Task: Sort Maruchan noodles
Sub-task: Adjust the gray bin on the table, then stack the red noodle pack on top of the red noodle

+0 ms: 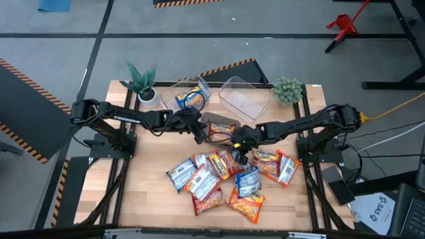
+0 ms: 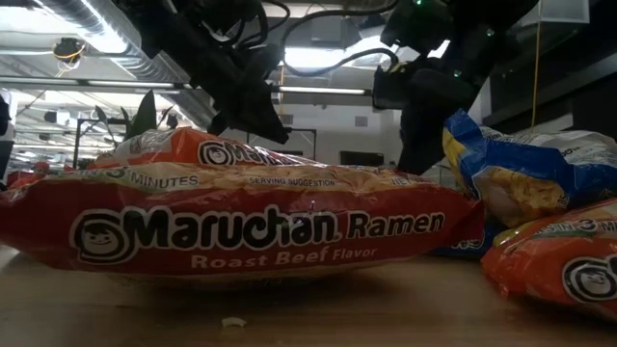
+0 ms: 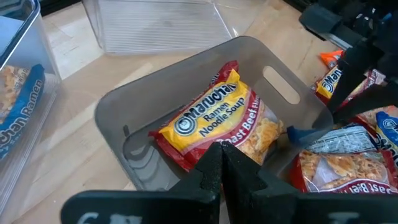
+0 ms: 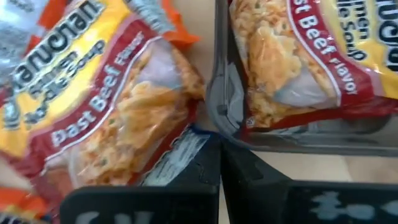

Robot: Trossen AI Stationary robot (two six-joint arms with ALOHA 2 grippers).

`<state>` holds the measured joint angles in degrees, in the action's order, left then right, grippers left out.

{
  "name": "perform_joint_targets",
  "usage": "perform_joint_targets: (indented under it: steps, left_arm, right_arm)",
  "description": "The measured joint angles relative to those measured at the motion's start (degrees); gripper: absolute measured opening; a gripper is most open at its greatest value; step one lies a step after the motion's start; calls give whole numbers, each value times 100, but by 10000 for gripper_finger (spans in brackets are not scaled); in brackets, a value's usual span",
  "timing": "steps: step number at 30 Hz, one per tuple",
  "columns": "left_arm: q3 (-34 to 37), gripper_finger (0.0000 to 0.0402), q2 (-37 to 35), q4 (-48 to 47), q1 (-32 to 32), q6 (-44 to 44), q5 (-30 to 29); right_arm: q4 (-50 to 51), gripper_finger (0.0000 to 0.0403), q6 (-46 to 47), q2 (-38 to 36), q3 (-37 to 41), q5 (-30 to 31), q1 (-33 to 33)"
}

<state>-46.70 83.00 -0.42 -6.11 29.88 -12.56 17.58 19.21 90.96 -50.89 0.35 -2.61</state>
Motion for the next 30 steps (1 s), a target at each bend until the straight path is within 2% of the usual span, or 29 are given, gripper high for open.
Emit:
perform_joint_targets:
  steps: [5, 14, 19, 21, 24, 27, 30]
  left_arm:
    - [0, 0, 0, 1, 2, -3, 0]
    - [0, 0, 0, 1, 2, -3, 0]
    - [0, 0, 0, 1, 22, -1, 0]
    - [0, 0, 0, 1, 47, -3, 40]
    - [0, 0, -8, 42, 57, -5, 351]
    - [-4, 0, -66, 137, 53, -5, 675]
    - [-4, 0, -71, 138, 50, -5, 743]
  right_arm:
    - [26, 0, 59, 0, 0, 364, 11]
    - [275, 0, 724, 0, 0, 1076, 11]
    - [302, 0, 816, -3, 0, 1262, 11]
    - [390, 0, 802, -11, -62, 1094, 11]
    - [877, 0, 750, -225, -337, 523, 2]
    - [1928, 0, 739, -616, -713, -149, -4]
    - [3049, 0, 743, -1095, -909, -762, -4]
